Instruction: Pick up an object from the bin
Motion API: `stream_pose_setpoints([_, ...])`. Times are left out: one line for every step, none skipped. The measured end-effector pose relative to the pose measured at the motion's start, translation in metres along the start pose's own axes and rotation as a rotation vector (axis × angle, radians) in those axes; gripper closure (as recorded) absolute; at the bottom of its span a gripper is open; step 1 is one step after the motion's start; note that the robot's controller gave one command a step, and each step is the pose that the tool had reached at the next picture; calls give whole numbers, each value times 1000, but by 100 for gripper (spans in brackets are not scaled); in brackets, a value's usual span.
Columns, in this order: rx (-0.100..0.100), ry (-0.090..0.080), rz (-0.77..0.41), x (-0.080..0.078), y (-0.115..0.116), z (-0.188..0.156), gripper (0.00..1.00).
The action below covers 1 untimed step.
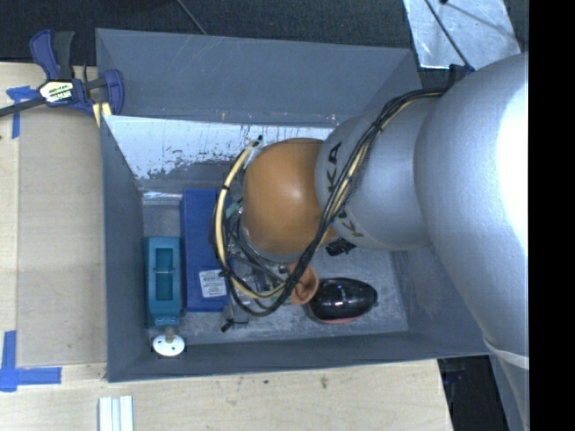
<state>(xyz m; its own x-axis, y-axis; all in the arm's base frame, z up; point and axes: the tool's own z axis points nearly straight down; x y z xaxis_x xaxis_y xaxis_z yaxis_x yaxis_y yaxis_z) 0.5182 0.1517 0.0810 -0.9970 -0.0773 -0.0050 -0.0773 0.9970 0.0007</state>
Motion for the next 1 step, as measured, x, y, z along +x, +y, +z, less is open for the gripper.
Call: stream_pose_setpoints([0,3,100,-25,-58,-10,100])
